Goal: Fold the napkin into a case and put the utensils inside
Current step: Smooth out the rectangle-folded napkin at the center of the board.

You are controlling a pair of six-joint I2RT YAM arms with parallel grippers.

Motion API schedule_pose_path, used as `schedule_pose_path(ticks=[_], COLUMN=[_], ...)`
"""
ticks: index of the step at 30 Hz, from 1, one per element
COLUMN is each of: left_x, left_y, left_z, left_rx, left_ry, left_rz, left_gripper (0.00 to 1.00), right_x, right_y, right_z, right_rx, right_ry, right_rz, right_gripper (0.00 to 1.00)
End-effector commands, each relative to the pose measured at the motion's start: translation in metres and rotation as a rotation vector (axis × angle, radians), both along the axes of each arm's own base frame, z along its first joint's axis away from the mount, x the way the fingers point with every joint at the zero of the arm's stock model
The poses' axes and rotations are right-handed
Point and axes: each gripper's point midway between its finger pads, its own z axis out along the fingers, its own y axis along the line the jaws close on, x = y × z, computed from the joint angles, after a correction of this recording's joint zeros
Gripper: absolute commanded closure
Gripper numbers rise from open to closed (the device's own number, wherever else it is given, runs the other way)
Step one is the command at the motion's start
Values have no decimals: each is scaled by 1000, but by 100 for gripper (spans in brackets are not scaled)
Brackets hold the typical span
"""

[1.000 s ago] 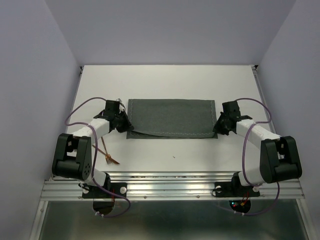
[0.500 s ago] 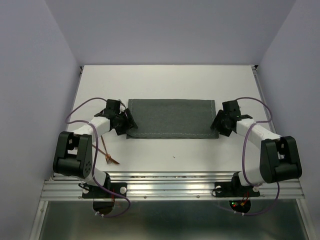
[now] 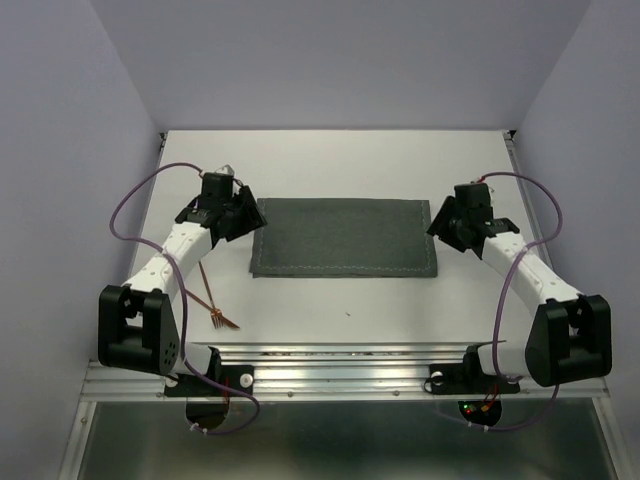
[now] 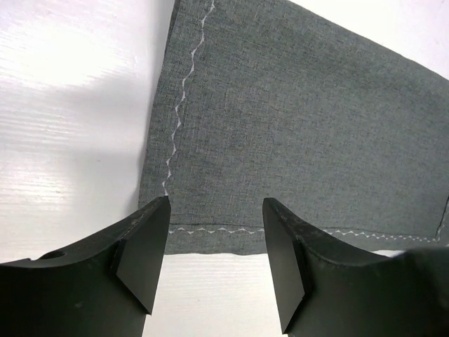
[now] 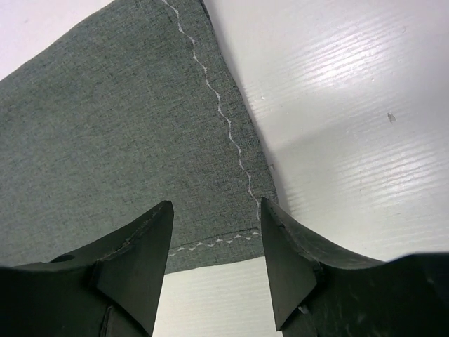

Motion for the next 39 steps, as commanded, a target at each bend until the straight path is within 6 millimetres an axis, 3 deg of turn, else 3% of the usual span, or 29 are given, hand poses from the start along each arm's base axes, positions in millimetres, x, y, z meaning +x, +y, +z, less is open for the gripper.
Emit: schedule_pose_path(ticks=[1,4,7,10,13,18,20,23,26,27,28,30,31,34,35,37,38,39], left_x=[1,6,15,25,28,15,9,3,25,45,50,70,75,91,96,106,109,114], left_y=[-5,-15,-31,-40,-45,-52,-54,-64,-76,-83,-84,-92,-96,-111,-116,-133,-140,-146], left_z=[3,-7,-12,-24,-40,-73,-80,-82,-54,-31,-25,-4,0,8,12,16,17,15], left_rx=[13,-16,-57,-54,-46,-34,-34,-40,0,0,12,0,-12,-54,-69,-135,-159,-179], left_ry=[-9,-3,-8,14,53,142,162,172,103,49,44,-5,-12,-29,-39,-58,-66,-67], left_rz=[-26,-44,-72,-85,-95,-115,-122,-150,-173,-175,-173,-180,-189,-221,-231,-273,-289,-298], left_gripper=[36,42,46,50,51,53,53,53,53,53,53,53,52,52,52,55,56,56], right_x=[1,0,-3,-7,-13,-34,-37,-33,-10,-3,13,29,46,67,81,92,108,115], right_y=[6,22,34,33,31,16,16,16,18,20,24,34,40,71,81,106,119,129], right_z=[0,-11,-30,-50,-65,-100,-103,-91,-58,-50,-33,-21,-13,-3,9,1,15,1], right_rx=[40,88,122,111,89,16,18,16,27,32,43,73,90,162,180,203,221,229], right_ry=[-3,15,56,115,156,269,281,253,139,115,67,34,9,-25,-55,-34,-70,-40], right_rz=[-1,29,47,48,62,30,34,31,24,35,43,72,83,152,170,214,235,247], right_gripper=[43,48,59,69,72,73,74,74,74,74,74,74,74,74,74,74,75,75])
